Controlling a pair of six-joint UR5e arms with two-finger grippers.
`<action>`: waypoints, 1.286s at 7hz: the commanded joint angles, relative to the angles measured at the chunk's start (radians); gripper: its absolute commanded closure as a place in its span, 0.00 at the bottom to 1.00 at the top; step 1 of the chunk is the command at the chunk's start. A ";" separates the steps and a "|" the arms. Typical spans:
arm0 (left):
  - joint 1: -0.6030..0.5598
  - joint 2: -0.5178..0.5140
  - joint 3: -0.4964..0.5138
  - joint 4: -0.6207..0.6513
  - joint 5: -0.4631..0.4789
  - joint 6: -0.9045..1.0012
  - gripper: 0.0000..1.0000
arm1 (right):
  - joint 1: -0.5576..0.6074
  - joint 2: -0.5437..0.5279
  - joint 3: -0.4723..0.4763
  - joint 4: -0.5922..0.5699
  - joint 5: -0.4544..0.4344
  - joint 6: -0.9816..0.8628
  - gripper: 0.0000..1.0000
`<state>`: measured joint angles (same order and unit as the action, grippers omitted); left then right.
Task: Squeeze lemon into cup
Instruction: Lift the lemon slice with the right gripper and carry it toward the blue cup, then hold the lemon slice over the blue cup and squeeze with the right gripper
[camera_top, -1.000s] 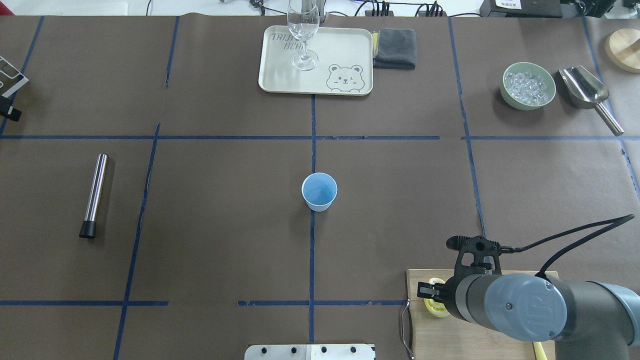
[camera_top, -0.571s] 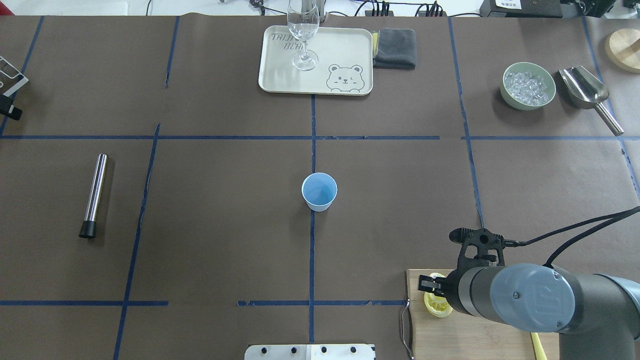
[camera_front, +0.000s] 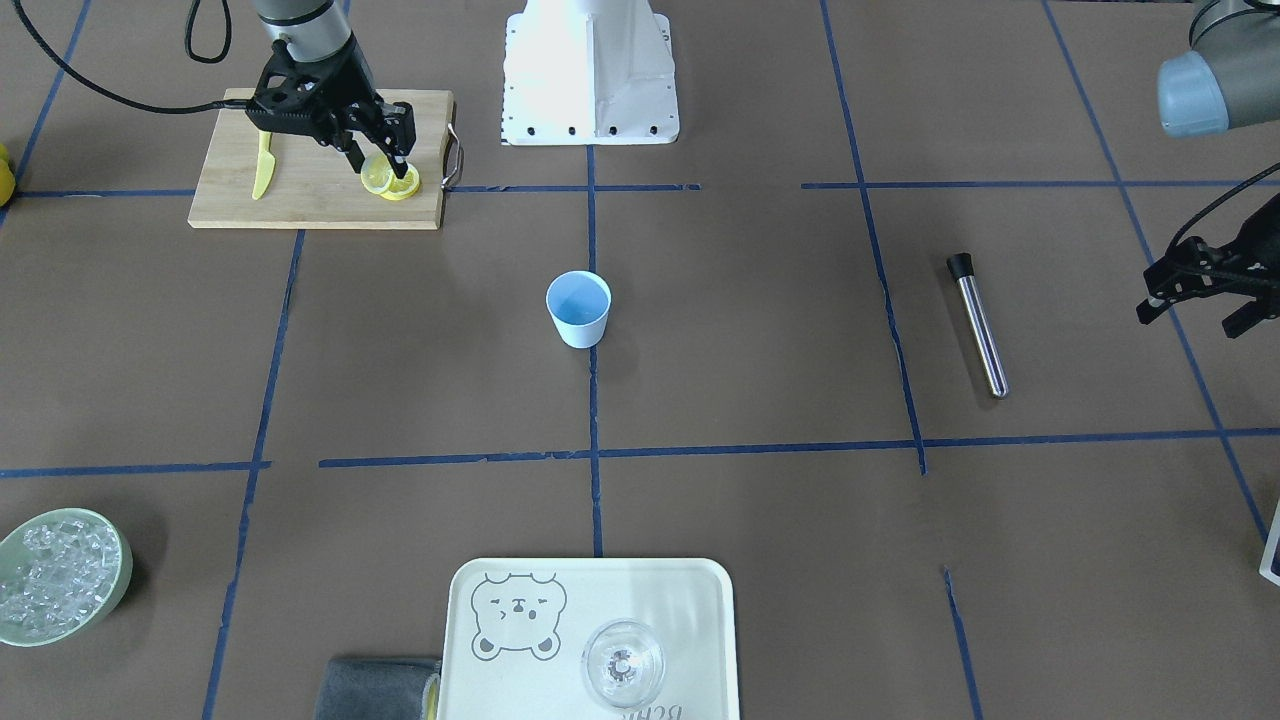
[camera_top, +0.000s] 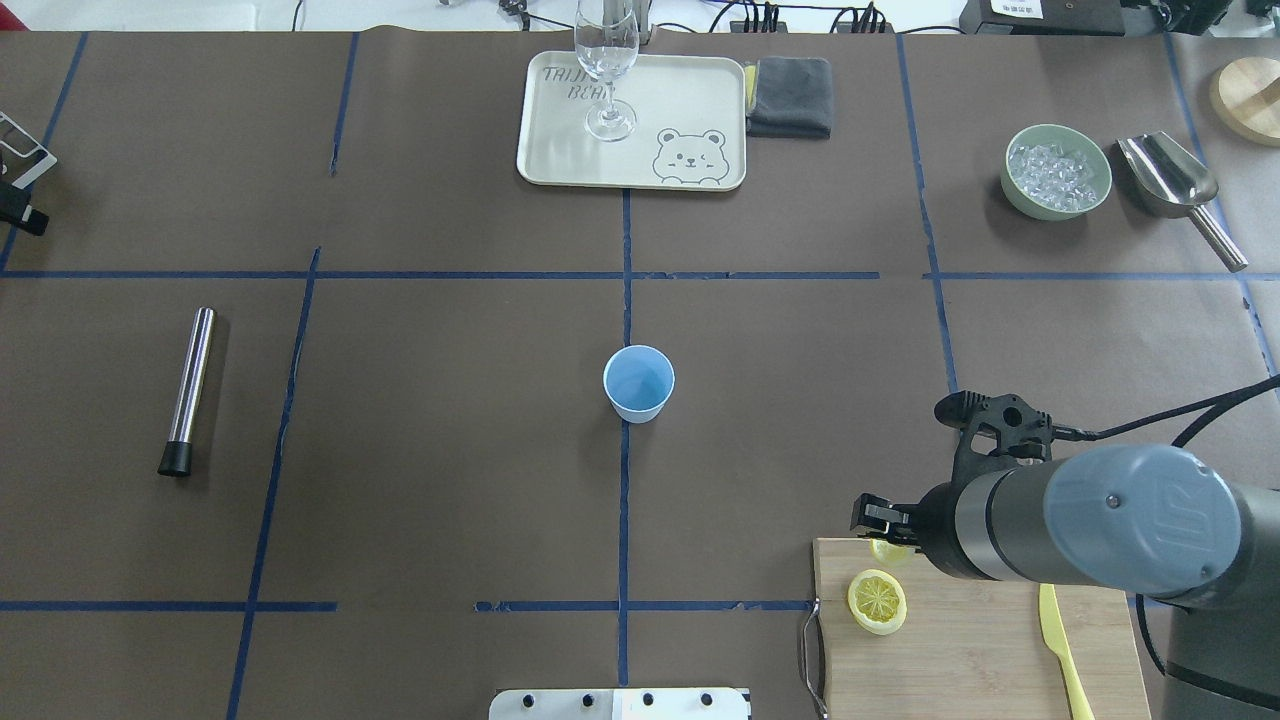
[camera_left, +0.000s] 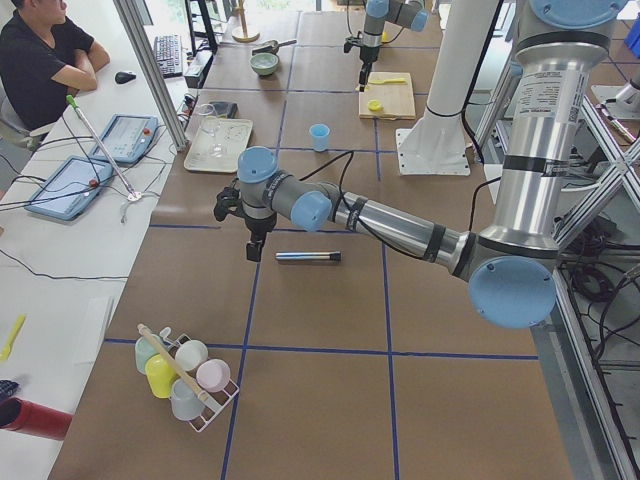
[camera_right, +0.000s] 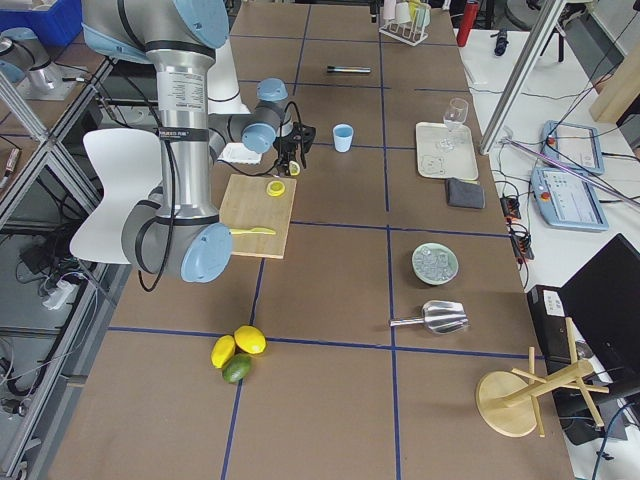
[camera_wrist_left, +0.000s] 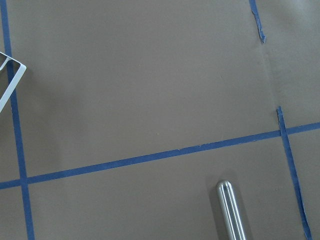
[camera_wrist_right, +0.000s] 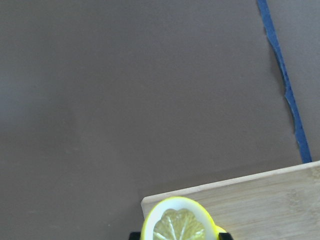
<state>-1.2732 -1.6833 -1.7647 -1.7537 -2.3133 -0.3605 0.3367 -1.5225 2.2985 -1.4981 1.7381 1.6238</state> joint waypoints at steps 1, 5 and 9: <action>0.000 -0.003 0.001 -0.001 0.000 -0.002 0.00 | 0.031 0.197 0.055 -0.266 0.024 -0.001 0.40; 0.000 -0.009 0.017 -0.004 0.000 0.000 0.00 | 0.091 0.542 -0.173 -0.350 -0.012 -0.045 0.40; 0.000 -0.016 0.022 -0.004 0.000 0.000 0.00 | 0.151 0.712 -0.481 -0.207 -0.011 -0.073 0.42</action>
<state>-1.2732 -1.6954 -1.7421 -1.7580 -2.3132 -0.3605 0.4659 -0.8582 1.9329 -1.7845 1.7252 1.5557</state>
